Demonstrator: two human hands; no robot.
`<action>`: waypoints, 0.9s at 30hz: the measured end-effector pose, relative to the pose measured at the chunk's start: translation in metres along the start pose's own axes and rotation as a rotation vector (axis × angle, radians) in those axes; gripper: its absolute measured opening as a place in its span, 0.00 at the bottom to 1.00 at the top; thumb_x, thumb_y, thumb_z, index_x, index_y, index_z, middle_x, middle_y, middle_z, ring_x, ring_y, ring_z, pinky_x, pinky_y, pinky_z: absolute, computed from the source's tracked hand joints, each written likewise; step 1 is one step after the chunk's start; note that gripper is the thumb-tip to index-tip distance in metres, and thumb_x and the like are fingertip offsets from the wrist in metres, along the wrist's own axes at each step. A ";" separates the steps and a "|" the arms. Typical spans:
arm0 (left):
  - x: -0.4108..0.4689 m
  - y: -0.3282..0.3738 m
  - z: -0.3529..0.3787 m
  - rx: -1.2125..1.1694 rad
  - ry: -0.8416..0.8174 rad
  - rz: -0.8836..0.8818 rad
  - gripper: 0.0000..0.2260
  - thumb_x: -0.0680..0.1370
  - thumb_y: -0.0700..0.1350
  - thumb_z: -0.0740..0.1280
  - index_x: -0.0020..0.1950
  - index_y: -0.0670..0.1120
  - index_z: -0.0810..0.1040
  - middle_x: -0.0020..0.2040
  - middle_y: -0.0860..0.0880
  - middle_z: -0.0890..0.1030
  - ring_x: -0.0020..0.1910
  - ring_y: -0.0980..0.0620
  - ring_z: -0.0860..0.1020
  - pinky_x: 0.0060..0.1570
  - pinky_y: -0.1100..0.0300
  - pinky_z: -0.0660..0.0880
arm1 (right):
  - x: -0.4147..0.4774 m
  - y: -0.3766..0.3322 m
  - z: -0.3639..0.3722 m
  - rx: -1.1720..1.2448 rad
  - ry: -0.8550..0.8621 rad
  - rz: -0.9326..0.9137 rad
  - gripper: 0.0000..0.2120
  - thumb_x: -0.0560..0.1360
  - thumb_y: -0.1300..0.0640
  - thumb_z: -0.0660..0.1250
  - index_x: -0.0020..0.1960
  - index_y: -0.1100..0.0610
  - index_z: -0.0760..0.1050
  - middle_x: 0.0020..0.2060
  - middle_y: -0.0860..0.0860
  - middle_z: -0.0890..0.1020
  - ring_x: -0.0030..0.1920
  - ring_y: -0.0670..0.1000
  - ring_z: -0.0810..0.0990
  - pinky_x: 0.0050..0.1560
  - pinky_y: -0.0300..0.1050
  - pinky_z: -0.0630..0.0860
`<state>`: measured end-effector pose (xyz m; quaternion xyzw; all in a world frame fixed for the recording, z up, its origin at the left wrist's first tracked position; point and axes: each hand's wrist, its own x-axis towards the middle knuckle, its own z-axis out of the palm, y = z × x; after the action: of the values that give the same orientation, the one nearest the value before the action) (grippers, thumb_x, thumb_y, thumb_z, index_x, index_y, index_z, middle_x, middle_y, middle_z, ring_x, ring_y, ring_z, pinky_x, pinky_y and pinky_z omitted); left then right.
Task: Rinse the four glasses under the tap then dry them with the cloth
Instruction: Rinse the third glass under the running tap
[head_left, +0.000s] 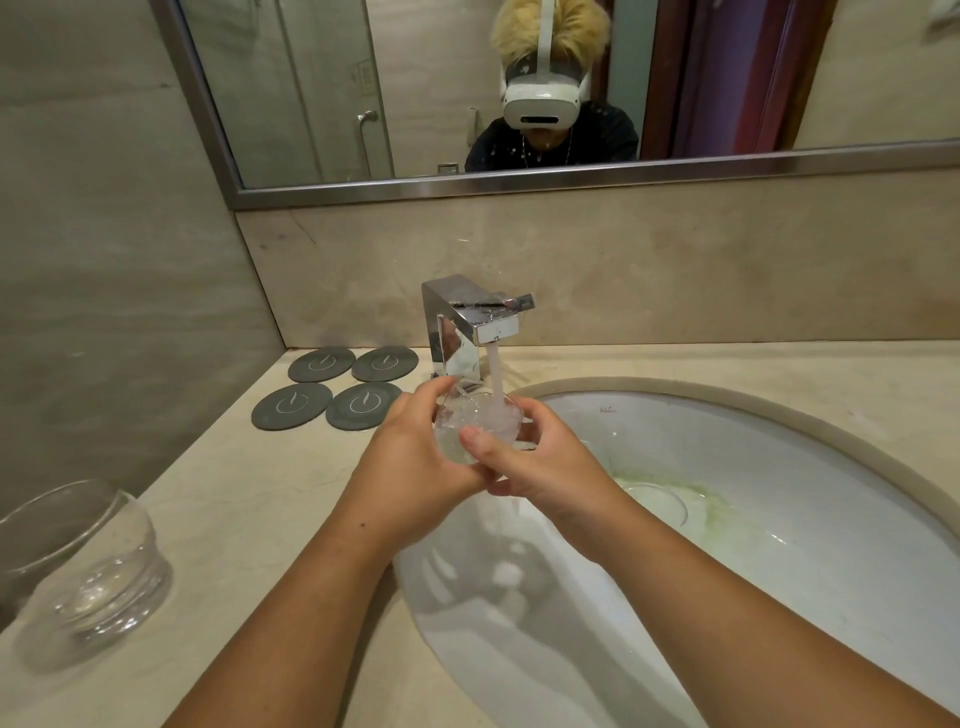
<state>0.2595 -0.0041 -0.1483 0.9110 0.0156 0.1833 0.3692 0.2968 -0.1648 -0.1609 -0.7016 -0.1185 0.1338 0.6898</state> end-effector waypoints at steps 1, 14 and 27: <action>0.000 0.000 0.000 0.008 0.006 -0.006 0.41 0.66 0.55 0.81 0.77 0.59 0.69 0.65 0.56 0.77 0.62 0.60 0.78 0.63 0.58 0.77 | 0.000 0.000 0.000 -0.007 0.007 -0.001 0.28 0.72 0.46 0.82 0.68 0.49 0.75 0.57 0.48 0.86 0.55 0.51 0.88 0.59 0.57 0.85; -0.004 0.009 -0.011 -0.037 -0.145 -0.052 0.35 0.74 0.60 0.77 0.78 0.62 0.66 0.63 0.60 0.82 0.59 0.64 0.81 0.62 0.60 0.77 | 0.000 -0.008 -0.004 0.369 -0.072 0.073 0.15 0.79 0.60 0.70 0.65 0.58 0.80 0.59 0.59 0.86 0.53 0.56 0.84 0.63 0.60 0.83; -0.007 0.017 -0.017 0.194 -0.073 -0.139 0.32 0.68 0.65 0.79 0.70 0.61 0.76 0.51 0.59 0.82 0.54 0.55 0.82 0.64 0.49 0.75 | -0.001 -0.007 -0.010 0.528 -0.184 0.473 0.15 0.79 0.54 0.61 0.55 0.65 0.79 0.39 0.58 0.81 0.38 0.58 0.79 0.53 0.53 0.83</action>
<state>0.2450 -0.0060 -0.1276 0.9452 0.0827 0.1215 0.2917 0.2990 -0.1740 -0.1537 -0.4924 0.0241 0.3785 0.7834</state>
